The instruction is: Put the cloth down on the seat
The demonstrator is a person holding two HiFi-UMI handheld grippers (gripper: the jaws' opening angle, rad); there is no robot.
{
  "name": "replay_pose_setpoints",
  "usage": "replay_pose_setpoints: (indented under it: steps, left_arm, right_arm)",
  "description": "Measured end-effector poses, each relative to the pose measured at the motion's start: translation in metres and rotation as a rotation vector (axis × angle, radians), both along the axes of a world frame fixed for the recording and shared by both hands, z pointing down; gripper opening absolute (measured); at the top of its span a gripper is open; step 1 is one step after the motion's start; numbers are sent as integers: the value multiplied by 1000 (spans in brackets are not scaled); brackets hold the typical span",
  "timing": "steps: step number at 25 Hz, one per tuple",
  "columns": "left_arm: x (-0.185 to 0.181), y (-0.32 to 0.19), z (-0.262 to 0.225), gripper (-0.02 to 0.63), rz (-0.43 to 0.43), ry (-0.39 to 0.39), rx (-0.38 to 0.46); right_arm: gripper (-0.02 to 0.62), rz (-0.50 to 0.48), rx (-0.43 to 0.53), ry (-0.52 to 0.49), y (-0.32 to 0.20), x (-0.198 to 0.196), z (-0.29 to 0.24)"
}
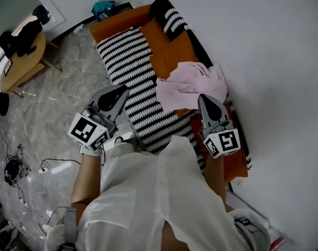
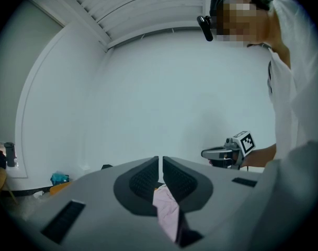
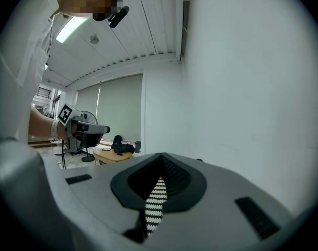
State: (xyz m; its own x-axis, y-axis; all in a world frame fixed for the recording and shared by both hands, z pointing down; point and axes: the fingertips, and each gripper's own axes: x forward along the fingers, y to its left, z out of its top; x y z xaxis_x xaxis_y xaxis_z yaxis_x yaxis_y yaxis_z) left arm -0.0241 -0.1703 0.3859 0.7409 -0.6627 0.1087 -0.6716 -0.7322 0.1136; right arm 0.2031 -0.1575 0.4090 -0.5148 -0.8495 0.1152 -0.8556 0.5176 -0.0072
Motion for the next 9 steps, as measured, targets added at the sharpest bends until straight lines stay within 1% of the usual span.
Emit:
replay_pose_setpoints:
  steps: [9]
  left_arm:
    - [-3,3,10,35,-12,-4,-18]
  right_arm:
    - [8,-31,-20,-19,-1,-13,12]
